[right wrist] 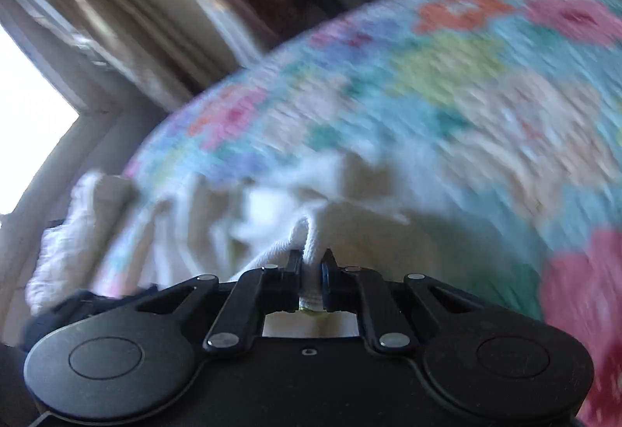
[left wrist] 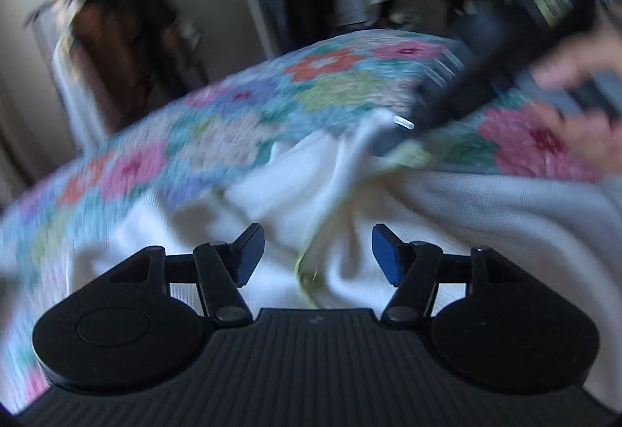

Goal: Fold clothes

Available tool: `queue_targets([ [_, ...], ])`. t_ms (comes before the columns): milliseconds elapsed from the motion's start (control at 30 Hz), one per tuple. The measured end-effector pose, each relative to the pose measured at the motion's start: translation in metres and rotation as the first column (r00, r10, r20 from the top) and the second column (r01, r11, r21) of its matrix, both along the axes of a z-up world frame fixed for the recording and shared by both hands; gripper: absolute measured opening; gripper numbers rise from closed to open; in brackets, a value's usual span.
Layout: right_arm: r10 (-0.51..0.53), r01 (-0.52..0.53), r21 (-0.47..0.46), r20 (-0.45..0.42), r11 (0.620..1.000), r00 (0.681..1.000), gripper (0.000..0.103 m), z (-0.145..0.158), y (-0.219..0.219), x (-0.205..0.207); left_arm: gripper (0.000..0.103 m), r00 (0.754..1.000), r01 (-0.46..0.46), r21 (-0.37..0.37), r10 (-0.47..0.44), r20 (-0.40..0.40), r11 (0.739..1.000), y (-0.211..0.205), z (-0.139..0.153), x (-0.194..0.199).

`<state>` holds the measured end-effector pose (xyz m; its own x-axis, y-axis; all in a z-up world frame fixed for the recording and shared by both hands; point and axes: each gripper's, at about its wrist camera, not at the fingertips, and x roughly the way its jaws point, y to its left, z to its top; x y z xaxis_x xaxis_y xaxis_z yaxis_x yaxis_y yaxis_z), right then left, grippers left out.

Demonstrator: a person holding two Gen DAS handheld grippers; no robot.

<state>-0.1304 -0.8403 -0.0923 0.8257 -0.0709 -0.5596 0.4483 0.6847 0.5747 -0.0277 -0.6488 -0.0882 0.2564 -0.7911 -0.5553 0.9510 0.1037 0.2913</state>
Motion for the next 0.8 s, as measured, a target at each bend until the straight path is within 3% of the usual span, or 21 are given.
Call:
queue_targets([
  [33, 0.033, -0.033, 0.006, 0.023, 0.999, 0.999, 0.012, 0.006, 0.0, 0.005, 0.07, 1.0, 0.003, -0.006, -0.003, 0.021, 1.0, -0.007, 0.0, -0.001],
  [133, 0.11, -0.11, -0.011, 0.04, 0.994, 0.993, 0.012, 0.023, 0.01, 0.018, 0.068, 0.998, -0.037, -0.046, 0.039, 0.053, 0.998, -0.028, 0.003, 0.001],
  [167, 0.134, -0.133, -0.02, 0.039, 0.991, 0.99, 0.012, 0.029, 0.015, 0.022, 0.059, 0.997, -0.063, -0.084, 0.066, 0.036, 0.994, -0.032, 0.006, 0.006],
  [200, 0.12, -0.119, -0.031, 0.032, 0.992, 0.992, 0.014, 0.031, 0.016, 0.021, 0.02, 0.995, -0.103, -0.103, 0.103, -0.006, 0.989, -0.036, 0.008, 0.016],
  [233, 0.101, -0.1, -0.044, 0.025, 0.994, 0.995, 0.018, 0.033, 0.018, 0.02, 0.006, 0.984, -0.165, -0.095, 0.158, -0.083, 0.982, -0.04, 0.009, 0.032],
  [267, 0.082, -0.081, -0.056, 0.018, 0.995, 0.996, 0.025, 0.035, 0.02, 0.018, 0.006, 0.96, -0.235, -0.075, 0.22, -0.171, 0.969, -0.043, 0.01, 0.048],
  [333, -0.002, -0.001, -0.062, -0.041, 0.998, 0.999, 0.044, 0.03, 0.011, 0.009, 0.006, 0.91, -0.367, -0.035, 0.351, -0.222, 0.93, -0.038, 0.005, 0.071],
  [400, -0.088, 0.081, -0.072, -0.101, 0.994, 0.991, 0.047, 0.025, 0.002, 0.0, 0.006, 0.847, -0.49, 0.005, 0.478, -0.233, 0.871, -0.028, -0.001, 0.09],
  [467, -0.149, 0.124, -0.125, -0.212, 0.984, 0.966, 0.047, 0.015, -0.004, -0.002, 0.008, 0.767, -0.604, 0.046, 0.596, -0.238, 0.796, -0.019, -0.008, 0.108],
  [533, -0.134, 0.1, -0.147, -0.249, 0.984, 0.959, 0.047, 0.003, -0.009, -0.003, 0.019, 0.669, -0.686, 0.092, 0.675, -0.312, 0.722, -0.001, -0.017, 0.132],
  [567, -0.125, 0.086, -0.156, -0.265, 0.984, 0.956, 0.047, -0.004, -0.012, -0.003, 0.022, 0.638, -0.7, 0.104, 0.685, -0.351, 0.706, 0.009, -0.021, 0.143],
  [633, -0.088, 0.059, -0.123, -0.247, 0.991, 0.965, 0.047, -0.014, -0.017, 0.0, 0.037, 0.642, -0.691, 0.097, 0.669, -0.374, 0.717, 0.024, -0.024, 0.15],
  [767, -0.034, 0.027, -0.045, -0.179, 0.999, 0.983, 0.048, -0.032, -0.026, 0.014, 0.047, 0.757, -0.623, 0.052, 0.618, -0.214, 0.781, 0.037, -0.016, 0.125],
  [800, -0.029, 0.023, -0.036, -0.173, 0.999, 0.984, 0.048, -0.035, -0.027, 0.021, 0.051, 0.773, -0.609, 0.055, 0.607, -0.185, 0.791, 0.039, -0.014, 0.12],
])
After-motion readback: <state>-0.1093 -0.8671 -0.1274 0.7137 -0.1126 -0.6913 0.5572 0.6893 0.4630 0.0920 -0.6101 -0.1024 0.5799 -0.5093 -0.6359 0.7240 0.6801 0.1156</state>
